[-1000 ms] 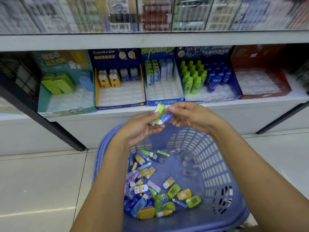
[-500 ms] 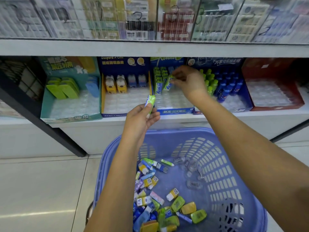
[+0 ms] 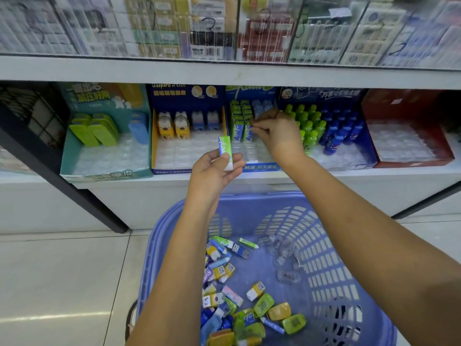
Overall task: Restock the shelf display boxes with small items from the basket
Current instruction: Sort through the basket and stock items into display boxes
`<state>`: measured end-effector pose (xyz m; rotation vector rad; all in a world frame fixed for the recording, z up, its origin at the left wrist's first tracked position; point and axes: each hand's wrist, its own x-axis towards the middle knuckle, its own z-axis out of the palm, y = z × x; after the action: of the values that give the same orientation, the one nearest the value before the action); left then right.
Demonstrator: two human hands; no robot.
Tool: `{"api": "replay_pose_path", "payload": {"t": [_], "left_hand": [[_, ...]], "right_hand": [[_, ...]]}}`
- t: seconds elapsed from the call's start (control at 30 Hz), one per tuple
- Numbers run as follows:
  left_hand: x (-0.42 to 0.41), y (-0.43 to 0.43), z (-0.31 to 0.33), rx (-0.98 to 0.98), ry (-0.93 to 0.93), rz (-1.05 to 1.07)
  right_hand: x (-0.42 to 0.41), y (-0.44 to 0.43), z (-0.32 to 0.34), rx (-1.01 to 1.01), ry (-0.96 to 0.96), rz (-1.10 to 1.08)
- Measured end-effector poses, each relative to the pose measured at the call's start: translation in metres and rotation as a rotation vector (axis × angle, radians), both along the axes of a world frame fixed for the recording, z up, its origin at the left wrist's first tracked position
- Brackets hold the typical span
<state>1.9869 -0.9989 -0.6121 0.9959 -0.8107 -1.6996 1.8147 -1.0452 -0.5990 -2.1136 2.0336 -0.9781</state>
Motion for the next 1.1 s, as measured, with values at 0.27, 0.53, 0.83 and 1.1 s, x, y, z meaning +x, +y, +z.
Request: {"api": "replay_pose_path", "payload": {"t": [0.27, 0.53, 0.83, 1.1], "left_hand": [[-0.005, 0.013, 0.0, -0.341, -0.44, 0.156], [-0.02, 0.025, -0.003, -0.625, -0.695, 0.105], [-0.023, 0.026, -0.012, -0.755, -1.178, -0.079], [-0.022, 0.021, -0.012, -0.741, -1.179, -0.065]], "right_hand": [[0.024, 0.042, 0.02, 0.154, -0.597, -0.053], [0.03, 0.052, 0.03, 0.232, -0.712, -0.023], [0.016, 0.006, 0.021, 0.083, -0.433, 0.002], [0.016, -0.011, 0.016, 0.112, -0.301, 0.068]]}}
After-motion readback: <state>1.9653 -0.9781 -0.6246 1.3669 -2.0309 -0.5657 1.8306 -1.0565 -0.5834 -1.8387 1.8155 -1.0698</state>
